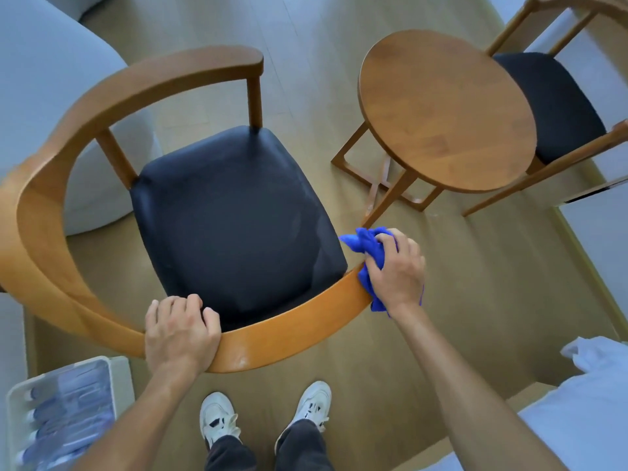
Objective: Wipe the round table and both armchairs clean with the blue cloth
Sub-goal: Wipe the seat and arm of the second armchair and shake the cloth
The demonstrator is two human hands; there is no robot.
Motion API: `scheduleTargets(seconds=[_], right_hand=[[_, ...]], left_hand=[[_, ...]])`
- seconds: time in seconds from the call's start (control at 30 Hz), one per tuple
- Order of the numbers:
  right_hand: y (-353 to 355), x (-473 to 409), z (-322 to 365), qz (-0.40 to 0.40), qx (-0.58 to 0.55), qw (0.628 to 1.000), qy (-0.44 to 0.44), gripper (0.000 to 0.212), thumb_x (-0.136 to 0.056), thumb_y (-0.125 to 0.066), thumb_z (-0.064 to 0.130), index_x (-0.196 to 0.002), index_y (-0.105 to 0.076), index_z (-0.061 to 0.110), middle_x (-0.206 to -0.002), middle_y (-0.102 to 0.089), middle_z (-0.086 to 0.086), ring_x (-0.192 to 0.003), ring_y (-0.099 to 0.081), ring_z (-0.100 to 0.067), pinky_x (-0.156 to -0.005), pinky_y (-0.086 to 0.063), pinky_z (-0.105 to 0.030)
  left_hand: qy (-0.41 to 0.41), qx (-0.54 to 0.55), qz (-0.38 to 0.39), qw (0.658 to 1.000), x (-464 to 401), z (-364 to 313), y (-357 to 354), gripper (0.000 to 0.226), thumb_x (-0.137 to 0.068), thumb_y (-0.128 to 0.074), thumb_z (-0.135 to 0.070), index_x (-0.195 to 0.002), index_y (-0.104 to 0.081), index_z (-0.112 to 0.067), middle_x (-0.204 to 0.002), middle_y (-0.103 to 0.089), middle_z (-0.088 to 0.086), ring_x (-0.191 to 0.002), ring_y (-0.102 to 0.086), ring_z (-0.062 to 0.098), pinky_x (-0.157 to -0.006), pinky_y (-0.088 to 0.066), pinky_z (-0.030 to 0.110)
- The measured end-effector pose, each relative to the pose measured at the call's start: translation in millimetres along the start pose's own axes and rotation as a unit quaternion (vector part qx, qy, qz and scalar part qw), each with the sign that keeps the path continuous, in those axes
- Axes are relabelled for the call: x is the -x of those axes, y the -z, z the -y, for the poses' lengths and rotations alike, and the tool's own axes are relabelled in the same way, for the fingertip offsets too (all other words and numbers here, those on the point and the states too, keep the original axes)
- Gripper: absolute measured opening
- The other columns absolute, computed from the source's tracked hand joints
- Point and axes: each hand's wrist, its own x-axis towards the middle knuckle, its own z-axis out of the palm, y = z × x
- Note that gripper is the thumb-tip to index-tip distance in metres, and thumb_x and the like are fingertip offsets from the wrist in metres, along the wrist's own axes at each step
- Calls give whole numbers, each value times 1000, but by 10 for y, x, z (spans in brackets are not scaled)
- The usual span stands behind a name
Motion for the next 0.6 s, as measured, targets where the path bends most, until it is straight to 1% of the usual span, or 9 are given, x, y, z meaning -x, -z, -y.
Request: scheduleTargets(seconds=[0.07,0.13,0.2,0.27,0.33,0.4,0.47,0.53,0.6], right_hand=[[-64,286,359,-23,29,997,67,21,-81,-67,27,-99,-66,15,-118,-63,-2,-103,-58,-31,-67,-47,-39],[-171,808,890,-21,-16,994,103,19,-81,-65,30,-96,-65,19,-116,-64,2,-103,-60,-31,-62,-42,-36],[-265,1285,1427,18,-91,988,121,15,-83,-62,29,-95,-62,21,-117,-63,3,-106,-59,-30,-60,-40,-36],[-298,1456,1693,39,-120,977,170,13,-85,-59,27,-96,-62,23,-119,-62,3,-107,-59,-30,-60,-42,-35],[-290,1333,1509,16,-109,962,251,16,-82,-61,24,-98,-66,22,-119,-63,0,-107,-60,-30,-60,-44,-35],[-211,1107,949,26,-91,945,314,20,-81,-60,22,-99,-69,19,-121,-64,-2,-107,-60,-31,-62,-46,-37],[-121,746,351,-2,-42,961,273,25,-83,-59,25,-102,-70,13,-123,-64,-7,-109,-60,-35,-68,-49,-41],[-56,403,8,-13,-10,992,127,31,-84,-58,28,-106,-67,8,-125,-60,-11,-109,-56,-37,-73,-50,-47],[-56,312,96,-19,1,1000,0,29,-83,-64,25,-106,-64,7,-125,-58,-10,-109,-53,-37,-74,-48,-48]], left_hand=[[2,5,5,1000,1,-10,13,30,-83,-31,-30,-75,-55,-13,-82,-61,6,-91,-54,28,-104,-33,46],[1,7,9,1000,3,-17,26,32,-85,-30,-30,-75,-54,-13,-80,-60,6,-89,-54,28,-99,-36,44],[2,24,0,1000,8,-2,52,38,-86,-23,-32,-71,-52,-12,-74,-58,6,-82,-54,29,-86,-41,43],[6,61,-14,998,18,7,78,43,-87,-16,-33,-67,-48,-12,-67,-53,7,-74,-52,31,-75,-41,43],[9,71,-13,997,19,26,71,45,-88,-14,-34,-69,-48,-12,-68,-52,5,-75,-51,29,-74,-41,42],[10,79,-15,997,28,44,42,45,-90,-15,-35,-72,-50,-13,-72,-53,3,-76,-50,25,-75,-42,40],[12,94,-22,995,32,44,34,43,-91,-19,-35,-73,-51,-14,-73,-53,1,-75,-49,22,-73,-44,39],[7,94,-35,995,33,50,6,43,-92,-21,-36,-73,-52,-14,-73,-53,1,-74,-49,22,-71,-44,38],[-2,88,-45,995,23,63,-27,42,-92,-22,-37,-75,-53,-14,-74,-54,2,-76,-49,22,-70,-44,38]])
